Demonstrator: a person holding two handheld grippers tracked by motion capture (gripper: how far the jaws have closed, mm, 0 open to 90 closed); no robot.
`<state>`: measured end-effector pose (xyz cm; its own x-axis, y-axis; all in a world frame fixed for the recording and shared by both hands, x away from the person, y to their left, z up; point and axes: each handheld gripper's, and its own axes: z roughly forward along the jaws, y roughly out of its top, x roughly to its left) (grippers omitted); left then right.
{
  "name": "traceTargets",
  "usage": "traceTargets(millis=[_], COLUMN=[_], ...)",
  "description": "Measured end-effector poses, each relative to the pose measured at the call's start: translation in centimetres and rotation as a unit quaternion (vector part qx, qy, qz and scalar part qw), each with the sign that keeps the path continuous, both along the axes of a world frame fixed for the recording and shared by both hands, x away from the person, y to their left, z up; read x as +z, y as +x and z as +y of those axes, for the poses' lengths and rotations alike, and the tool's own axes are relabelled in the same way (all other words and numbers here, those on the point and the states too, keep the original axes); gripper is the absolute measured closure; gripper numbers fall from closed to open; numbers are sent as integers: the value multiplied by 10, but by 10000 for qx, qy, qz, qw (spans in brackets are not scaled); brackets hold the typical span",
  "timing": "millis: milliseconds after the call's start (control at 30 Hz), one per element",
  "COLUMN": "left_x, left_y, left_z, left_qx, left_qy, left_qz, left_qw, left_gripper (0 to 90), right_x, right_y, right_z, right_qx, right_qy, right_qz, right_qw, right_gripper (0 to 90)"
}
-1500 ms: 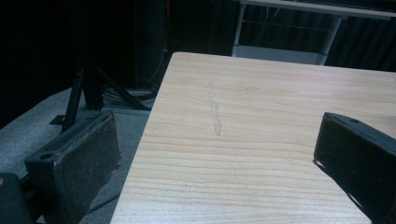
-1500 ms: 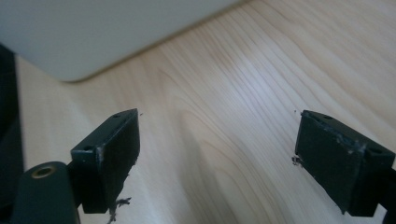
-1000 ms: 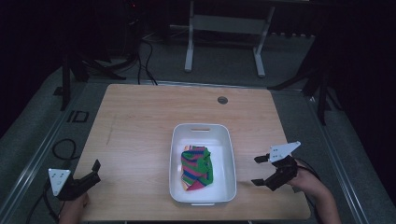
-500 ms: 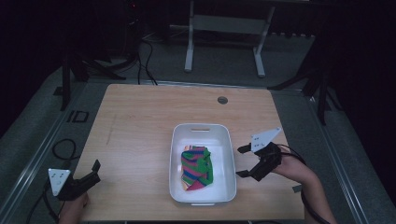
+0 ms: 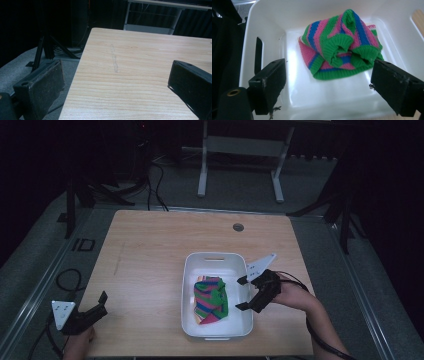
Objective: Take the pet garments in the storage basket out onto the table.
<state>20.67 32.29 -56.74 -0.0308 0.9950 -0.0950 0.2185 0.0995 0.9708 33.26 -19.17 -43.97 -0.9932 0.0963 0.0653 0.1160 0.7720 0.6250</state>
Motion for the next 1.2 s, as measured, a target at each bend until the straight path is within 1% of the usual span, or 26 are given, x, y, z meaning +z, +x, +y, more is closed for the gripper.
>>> traceTargets(millis=[33,67,200,233,267,333,367,433,467,500,567,600,667,700,767,833,867,900,933,967,1000,1033,1067,1200], left_x=[0,0,0,0,0,0,0,0,0,0,0,0,0,0,0,0,0,0,0,0,0,0,0,0], left_y=[0,0,0,0,0,0,0,0,0,0,0,0,0,0,0,0,0,0,0,0,0,0,0,0], left_z=[0,0,0,0,0,0,0,0,1,1,1,1,1,1,1,1,1,1,1,1,1,1,1,1], left_qx=[0,0,-3,-3,-3,-2,-2,-2,-9,-11,-15,-17,-17,-17,-21,-23,-24,-24,-24,-24,-24,-24,-21,-24], left_qy=[0,2,-3,-3,-3,-9,-8,-8,-19,-16,-25,-28,-32,-33,-38,-42,-41,-43,-42,-44,-44,-44,-51,-45], left_qz=[0,-1,1,1,-1,1,-2,-2,-6,-5,-10,-10,-14,-13,-12,-11,-11,-10,-11,-11,-11,-11,-10,-9], left_qw=[10000,10000,10000,10000,10000,10000,10000,10000,10000,10000,10000,10000,10000,10000,10000,10000,10000,10000,10000,10000,10000,10000,10000,10000], left_gripper=[9,9,9,9,10,9,9,9,9,9,9,9,9,10,10,9,9,9,9,9,10,10,9,10], right_x=[0,-3,-7,-7,-9,-12,-13,-14,-19,-21,-25,-26,-30,-32,-35,-40,-42,-44,-47,-51,-51,-54,-61,-73], right_y=[0,1,0,0,2,5,7,8,12,14,17,19,22,23,25,26,27,27,27,28,28,28,28,27], right_z=[0,11,26,26,36,44,49,52,62,66,75,78,86,89,95,102,105,108,111,113,113,116,121,129], right_qx=[0,121,214,214,256,248,246,240,270,280,261,262,235,235,213,258,273,258,246,227,227,216,217,185], right_qy=[0,-66,-234,-234,-269,-311,-340,-364,-440,-494,-565,-602,-665,-700,-767,-884,-930,-997,-1064,-1163,-1163,-1248,-1381,-1620], right_qz=[0,88,-5,-5,3,2,-53,-49,2,35,-19,30,-31,-11,-49,-61,-30,7,-15,31,31,27,140,66], right_qw=[10000,9999,9995,9995,9993,9992,9991,9990,9987,9984,9981,9978,9975,9973,9968,9957,9953,9947,9940,9930,9930,9919,9901,9866], right_gripper=[127,128,132,132,132,132,132,132,132,131,132,132,132,131,132,131,128,121,120,120,120,120,107,104])
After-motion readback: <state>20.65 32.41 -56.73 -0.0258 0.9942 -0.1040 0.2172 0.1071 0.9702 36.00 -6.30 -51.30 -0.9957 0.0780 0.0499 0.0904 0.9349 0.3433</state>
